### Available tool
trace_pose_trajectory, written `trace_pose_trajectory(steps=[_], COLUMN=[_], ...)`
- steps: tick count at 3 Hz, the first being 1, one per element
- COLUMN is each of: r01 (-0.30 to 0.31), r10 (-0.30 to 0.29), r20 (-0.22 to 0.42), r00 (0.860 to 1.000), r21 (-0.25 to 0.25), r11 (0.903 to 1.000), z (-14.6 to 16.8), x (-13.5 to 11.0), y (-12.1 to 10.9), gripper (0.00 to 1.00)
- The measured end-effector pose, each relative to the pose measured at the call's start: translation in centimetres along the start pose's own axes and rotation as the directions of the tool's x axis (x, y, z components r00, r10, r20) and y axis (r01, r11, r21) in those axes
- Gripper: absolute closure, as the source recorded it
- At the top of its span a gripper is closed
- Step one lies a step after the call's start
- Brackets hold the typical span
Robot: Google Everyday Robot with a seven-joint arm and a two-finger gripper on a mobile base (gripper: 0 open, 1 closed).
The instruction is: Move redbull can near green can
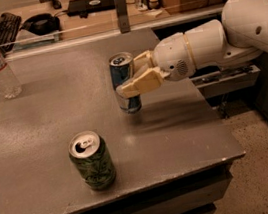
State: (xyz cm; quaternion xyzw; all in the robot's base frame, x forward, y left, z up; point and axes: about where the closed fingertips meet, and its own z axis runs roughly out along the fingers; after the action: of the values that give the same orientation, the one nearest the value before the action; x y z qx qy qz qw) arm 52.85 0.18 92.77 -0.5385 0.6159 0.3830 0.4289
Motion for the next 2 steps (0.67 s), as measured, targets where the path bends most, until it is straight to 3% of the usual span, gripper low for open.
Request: trace_pose_trajectory(steps=[2], r01=[0.004], r10=[-0.001], r20=[0.027], r00=[1.0], r21=[-0.097], r11=[0.9953], z=[-0.1], x=[0.4], y=[5.8], gripper=[1.0])
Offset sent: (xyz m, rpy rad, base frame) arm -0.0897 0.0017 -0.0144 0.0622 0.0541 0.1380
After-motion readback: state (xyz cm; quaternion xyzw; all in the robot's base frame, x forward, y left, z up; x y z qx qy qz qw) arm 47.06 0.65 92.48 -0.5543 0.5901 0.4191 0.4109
